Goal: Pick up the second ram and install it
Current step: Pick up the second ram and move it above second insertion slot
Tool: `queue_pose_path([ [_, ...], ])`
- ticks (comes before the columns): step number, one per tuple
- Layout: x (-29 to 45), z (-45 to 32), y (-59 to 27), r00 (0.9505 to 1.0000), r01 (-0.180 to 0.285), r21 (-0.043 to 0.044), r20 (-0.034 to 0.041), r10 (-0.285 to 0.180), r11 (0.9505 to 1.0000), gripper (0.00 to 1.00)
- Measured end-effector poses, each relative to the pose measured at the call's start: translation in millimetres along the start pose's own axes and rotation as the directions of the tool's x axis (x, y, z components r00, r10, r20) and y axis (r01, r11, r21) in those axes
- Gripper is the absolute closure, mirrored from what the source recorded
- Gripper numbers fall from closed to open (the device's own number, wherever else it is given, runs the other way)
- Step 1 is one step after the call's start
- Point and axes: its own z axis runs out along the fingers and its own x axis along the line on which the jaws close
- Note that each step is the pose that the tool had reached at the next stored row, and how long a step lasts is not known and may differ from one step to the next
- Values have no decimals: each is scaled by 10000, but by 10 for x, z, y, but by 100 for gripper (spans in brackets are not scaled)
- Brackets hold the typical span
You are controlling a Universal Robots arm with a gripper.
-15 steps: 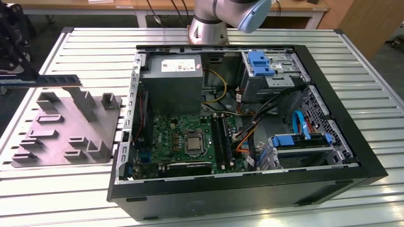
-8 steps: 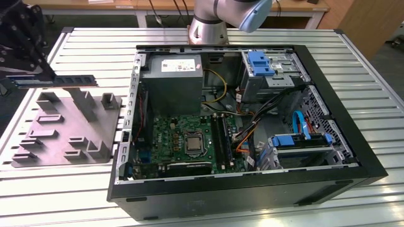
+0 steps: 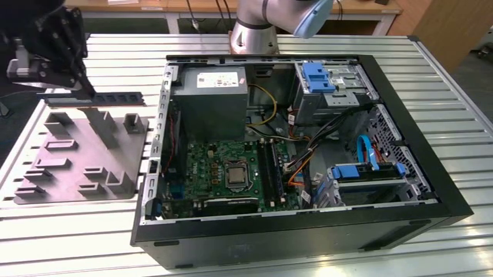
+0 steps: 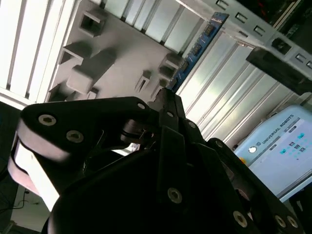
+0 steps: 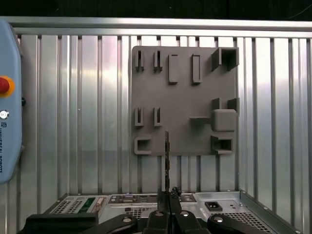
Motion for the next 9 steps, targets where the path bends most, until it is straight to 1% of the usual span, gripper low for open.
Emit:
queue_pose_path([
  [9,16,-4,-411,10000,-3,-28,-2,3,10000,89],
])
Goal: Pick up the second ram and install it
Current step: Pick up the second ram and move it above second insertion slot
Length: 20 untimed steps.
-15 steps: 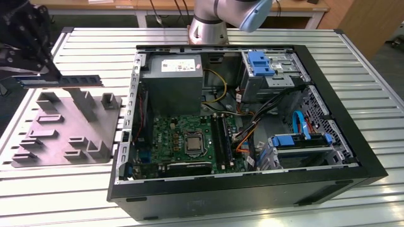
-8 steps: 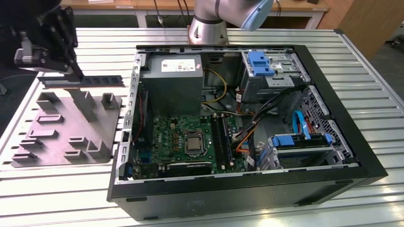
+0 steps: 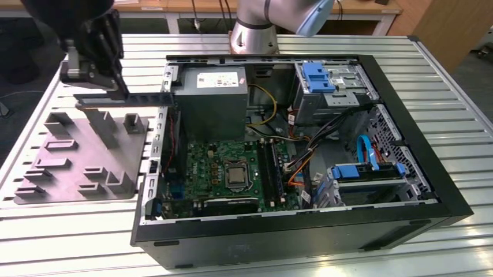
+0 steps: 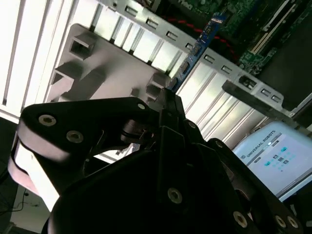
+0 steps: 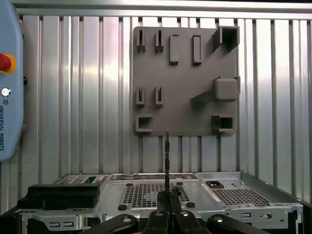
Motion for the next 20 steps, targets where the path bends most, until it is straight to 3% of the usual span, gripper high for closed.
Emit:
queue_pose_path([
  [20,30,-8,-907,10000,-3,-61,-1,3,10000,89],
])
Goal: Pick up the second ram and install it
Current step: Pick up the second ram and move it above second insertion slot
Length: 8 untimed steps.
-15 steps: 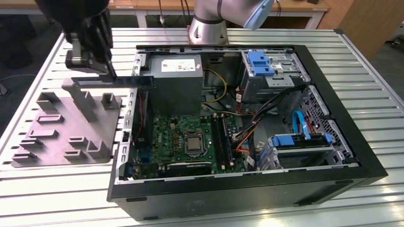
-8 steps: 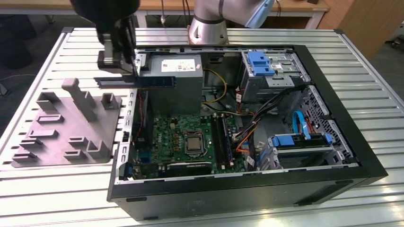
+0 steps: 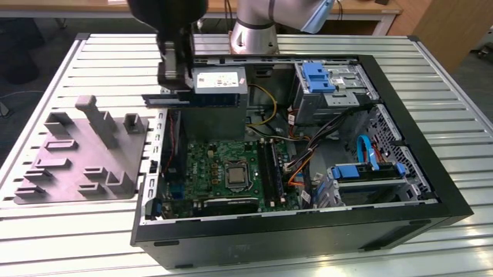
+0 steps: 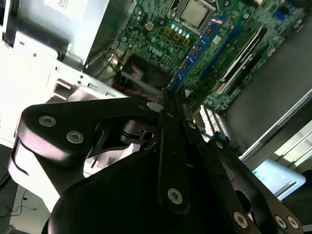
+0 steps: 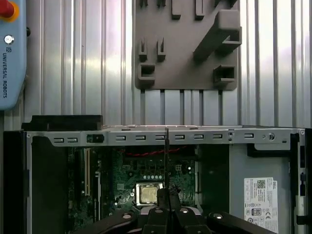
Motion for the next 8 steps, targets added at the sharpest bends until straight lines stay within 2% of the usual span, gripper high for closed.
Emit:
queue_pose_path([
  [8,5,-6,-367,10000,-1,-21,0,1,10000,89],
])
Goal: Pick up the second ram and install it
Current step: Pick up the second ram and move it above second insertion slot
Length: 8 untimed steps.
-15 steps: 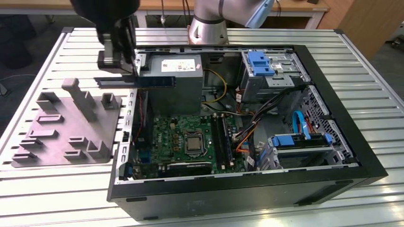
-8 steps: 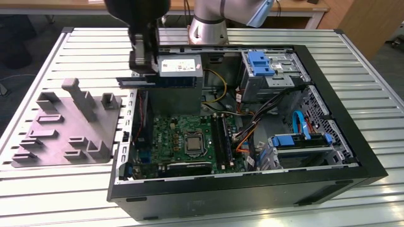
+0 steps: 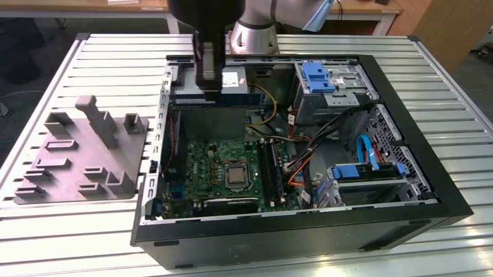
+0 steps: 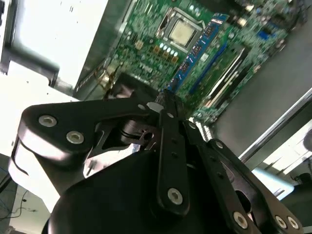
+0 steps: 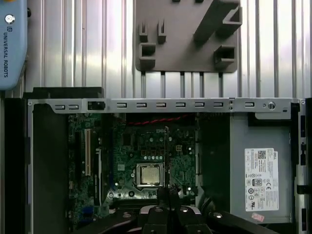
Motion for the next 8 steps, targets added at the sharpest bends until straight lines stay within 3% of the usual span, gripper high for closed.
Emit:
queue_pose_path([
  [8,5,-6,-364,10000,0,-18,0,0,10000,89],
])
